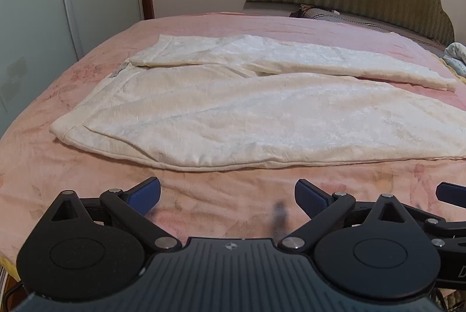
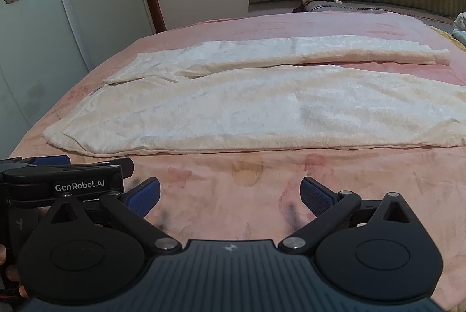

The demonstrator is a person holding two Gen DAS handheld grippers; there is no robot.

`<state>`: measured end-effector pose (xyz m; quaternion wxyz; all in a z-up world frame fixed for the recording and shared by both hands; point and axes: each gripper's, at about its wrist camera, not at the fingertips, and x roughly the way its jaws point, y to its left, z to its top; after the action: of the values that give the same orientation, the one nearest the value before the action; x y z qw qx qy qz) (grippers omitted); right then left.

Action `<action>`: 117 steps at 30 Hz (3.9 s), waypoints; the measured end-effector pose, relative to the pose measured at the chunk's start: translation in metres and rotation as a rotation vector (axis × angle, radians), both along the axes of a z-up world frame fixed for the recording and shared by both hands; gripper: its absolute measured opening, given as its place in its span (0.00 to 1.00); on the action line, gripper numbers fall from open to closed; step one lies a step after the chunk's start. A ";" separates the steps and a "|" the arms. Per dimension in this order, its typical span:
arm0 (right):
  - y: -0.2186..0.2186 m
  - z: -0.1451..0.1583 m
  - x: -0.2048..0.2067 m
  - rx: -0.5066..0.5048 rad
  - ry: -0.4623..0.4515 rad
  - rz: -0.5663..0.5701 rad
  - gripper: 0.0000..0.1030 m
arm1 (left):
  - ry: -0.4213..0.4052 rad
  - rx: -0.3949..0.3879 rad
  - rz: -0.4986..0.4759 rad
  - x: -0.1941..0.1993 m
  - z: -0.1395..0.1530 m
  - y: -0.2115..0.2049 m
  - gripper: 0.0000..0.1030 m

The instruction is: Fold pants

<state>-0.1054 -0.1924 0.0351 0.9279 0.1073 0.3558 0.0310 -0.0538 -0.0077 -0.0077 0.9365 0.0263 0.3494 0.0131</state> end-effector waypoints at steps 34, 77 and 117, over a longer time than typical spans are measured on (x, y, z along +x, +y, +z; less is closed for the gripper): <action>0.009 -0.032 0.005 -0.073 0.055 0.044 1.00 | 0.074 0.003 0.015 0.004 -0.022 0.006 0.99; 0.037 -0.006 0.445 -0.168 -0.031 0.578 0.94 | -0.139 0.055 0.038 0.141 -0.018 0.052 0.96; 0.091 -0.029 0.282 -0.747 -0.454 0.889 0.19 | -0.021 -0.892 0.410 0.293 0.017 0.186 0.03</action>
<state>0.1763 -0.1010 0.0061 0.8535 -0.3922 0.1470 0.3099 0.2394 0.1786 0.0093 0.8382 -0.4467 0.3094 0.0467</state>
